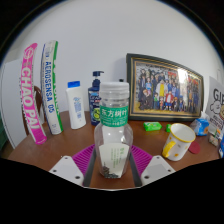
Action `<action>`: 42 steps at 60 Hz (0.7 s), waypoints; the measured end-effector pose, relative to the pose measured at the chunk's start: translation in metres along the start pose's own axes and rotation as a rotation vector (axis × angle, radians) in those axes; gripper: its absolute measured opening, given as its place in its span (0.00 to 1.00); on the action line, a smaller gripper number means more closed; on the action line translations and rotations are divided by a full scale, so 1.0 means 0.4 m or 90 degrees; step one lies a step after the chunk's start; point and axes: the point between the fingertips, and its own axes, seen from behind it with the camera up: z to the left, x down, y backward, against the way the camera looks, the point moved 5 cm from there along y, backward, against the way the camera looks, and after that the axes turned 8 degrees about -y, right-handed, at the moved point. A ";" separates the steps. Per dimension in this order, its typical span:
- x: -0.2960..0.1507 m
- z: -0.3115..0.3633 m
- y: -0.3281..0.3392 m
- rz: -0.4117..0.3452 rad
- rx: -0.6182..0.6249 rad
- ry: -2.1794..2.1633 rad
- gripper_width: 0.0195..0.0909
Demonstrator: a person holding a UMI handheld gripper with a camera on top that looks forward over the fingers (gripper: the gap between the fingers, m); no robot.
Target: Pour water
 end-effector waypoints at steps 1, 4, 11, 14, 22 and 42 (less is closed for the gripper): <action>0.001 -0.004 -0.003 -0.001 0.003 0.002 0.50; -0.004 -0.004 -0.005 -0.017 0.001 0.004 0.46; -0.009 -0.008 -0.004 -0.023 -0.003 0.006 0.35; -0.023 -0.008 0.002 -0.029 -0.002 0.008 0.32; -0.109 0.006 0.029 -0.055 -0.015 -0.021 0.30; -0.353 -0.027 0.061 -0.054 -0.208 -0.684 0.30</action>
